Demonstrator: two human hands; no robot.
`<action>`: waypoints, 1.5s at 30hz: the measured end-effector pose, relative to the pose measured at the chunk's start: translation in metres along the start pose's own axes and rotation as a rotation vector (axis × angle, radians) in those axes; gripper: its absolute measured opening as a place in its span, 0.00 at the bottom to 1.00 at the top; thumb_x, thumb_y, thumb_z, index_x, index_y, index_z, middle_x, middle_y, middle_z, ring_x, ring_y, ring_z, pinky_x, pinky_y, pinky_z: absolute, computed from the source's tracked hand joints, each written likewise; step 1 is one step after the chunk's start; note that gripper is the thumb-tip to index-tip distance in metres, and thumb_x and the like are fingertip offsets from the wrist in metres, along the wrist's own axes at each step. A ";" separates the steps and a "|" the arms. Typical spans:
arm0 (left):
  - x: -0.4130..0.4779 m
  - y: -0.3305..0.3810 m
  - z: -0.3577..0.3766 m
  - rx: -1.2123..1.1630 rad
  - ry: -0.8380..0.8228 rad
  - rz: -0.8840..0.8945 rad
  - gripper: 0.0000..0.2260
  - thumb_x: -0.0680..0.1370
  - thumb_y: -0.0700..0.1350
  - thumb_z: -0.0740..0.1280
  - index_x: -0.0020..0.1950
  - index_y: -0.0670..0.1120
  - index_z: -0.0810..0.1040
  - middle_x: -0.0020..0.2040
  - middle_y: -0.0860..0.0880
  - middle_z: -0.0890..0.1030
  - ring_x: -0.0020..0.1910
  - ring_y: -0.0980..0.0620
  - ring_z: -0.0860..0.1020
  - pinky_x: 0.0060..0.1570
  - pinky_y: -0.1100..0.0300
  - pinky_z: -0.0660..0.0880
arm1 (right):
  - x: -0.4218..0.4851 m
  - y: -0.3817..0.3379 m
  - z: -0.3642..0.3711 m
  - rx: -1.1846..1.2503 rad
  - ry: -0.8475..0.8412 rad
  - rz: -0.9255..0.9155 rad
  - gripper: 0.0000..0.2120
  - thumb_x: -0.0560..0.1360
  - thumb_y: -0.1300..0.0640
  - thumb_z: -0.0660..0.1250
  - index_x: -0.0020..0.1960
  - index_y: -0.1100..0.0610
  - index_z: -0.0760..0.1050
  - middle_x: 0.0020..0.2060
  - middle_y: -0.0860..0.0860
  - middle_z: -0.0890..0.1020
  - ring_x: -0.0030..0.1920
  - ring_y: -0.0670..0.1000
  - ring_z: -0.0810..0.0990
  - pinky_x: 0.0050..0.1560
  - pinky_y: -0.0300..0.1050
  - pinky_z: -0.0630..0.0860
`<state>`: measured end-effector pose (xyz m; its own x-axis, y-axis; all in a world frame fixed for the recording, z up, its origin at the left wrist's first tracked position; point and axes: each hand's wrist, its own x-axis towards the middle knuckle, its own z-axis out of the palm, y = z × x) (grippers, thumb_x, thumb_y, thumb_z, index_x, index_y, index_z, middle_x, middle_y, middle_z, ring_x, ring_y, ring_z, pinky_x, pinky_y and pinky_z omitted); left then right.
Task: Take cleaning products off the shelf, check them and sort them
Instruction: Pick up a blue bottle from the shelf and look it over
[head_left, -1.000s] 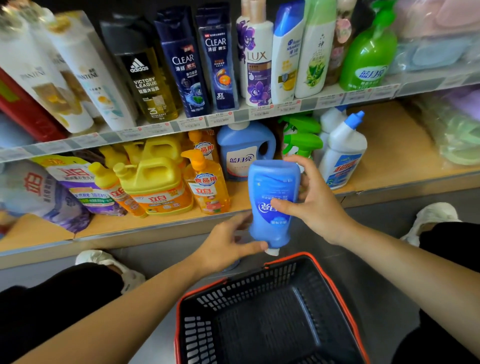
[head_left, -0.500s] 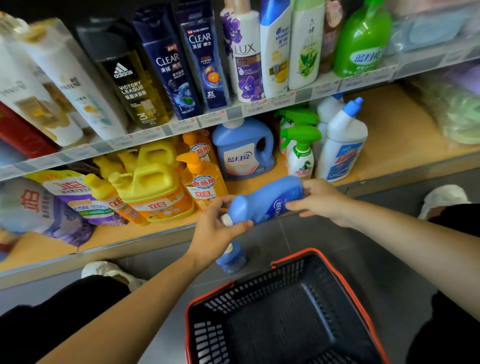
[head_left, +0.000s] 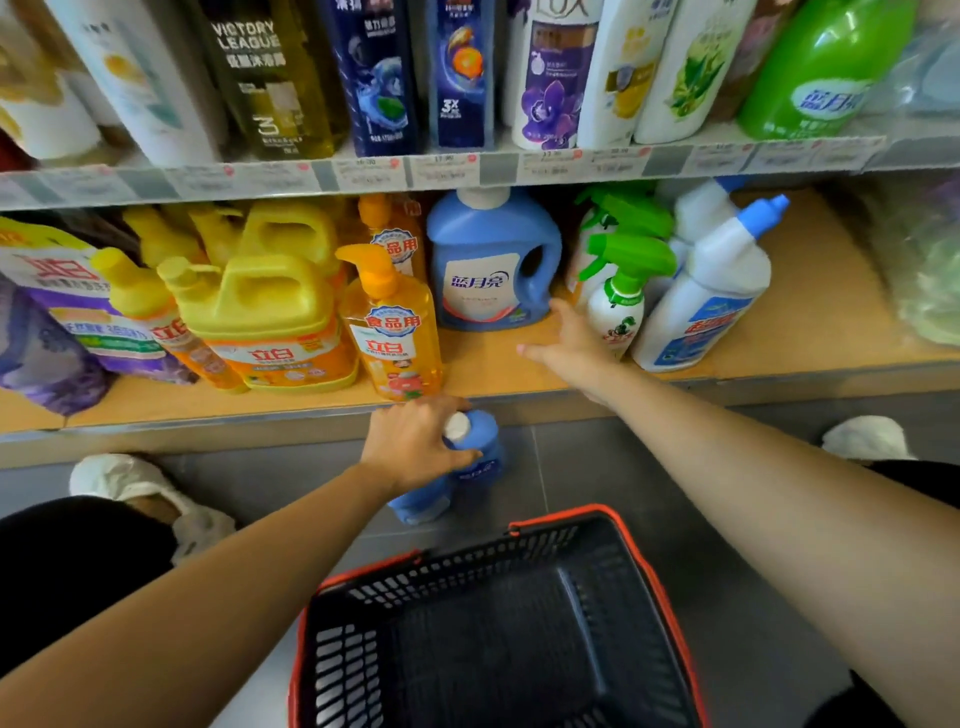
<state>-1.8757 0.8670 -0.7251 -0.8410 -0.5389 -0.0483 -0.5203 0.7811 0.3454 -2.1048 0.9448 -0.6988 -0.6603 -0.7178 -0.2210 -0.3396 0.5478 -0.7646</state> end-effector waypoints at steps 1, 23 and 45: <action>0.001 -0.004 0.009 0.050 -0.031 0.003 0.25 0.71 0.65 0.72 0.65 0.60 0.76 0.59 0.55 0.83 0.57 0.48 0.80 0.42 0.56 0.70 | 0.008 -0.002 0.005 0.055 0.045 -0.042 0.42 0.71 0.57 0.78 0.77 0.60 0.60 0.73 0.54 0.70 0.70 0.52 0.69 0.67 0.40 0.67; -0.018 -0.022 0.044 -0.182 -0.135 -0.177 0.22 0.75 0.64 0.71 0.66 0.59 0.78 0.61 0.54 0.83 0.61 0.47 0.80 0.54 0.50 0.78 | 0.009 -0.013 0.031 0.442 0.029 -0.158 0.14 0.73 0.55 0.75 0.55 0.55 0.75 0.49 0.53 0.84 0.49 0.50 0.83 0.51 0.43 0.78; -0.012 0.043 -0.129 -0.993 0.194 -0.276 0.24 0.80 0.52 0.70 0.74 0.50 0.71 0.57 0.58 0.79 0.57 0.58 0.78 0.42 0.70 0.73 | -0.086 -0.047 -0.067 0.155 -0.028 -0.200 0.13 0.73 0.57 0.77 0.51 0.65 0.80 0.45 0.58 0.84 0.44 0.52 0.81 0.41 0.42 0.75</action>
<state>-1.8689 0.8665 -0.5888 -0.6275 -0.7691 -0.1216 -0.2606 0.0603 0.9636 -2.0768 1.0094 -0.6036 -0.5708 -0.8180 -0.0710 -0.3535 0.3229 -0.8780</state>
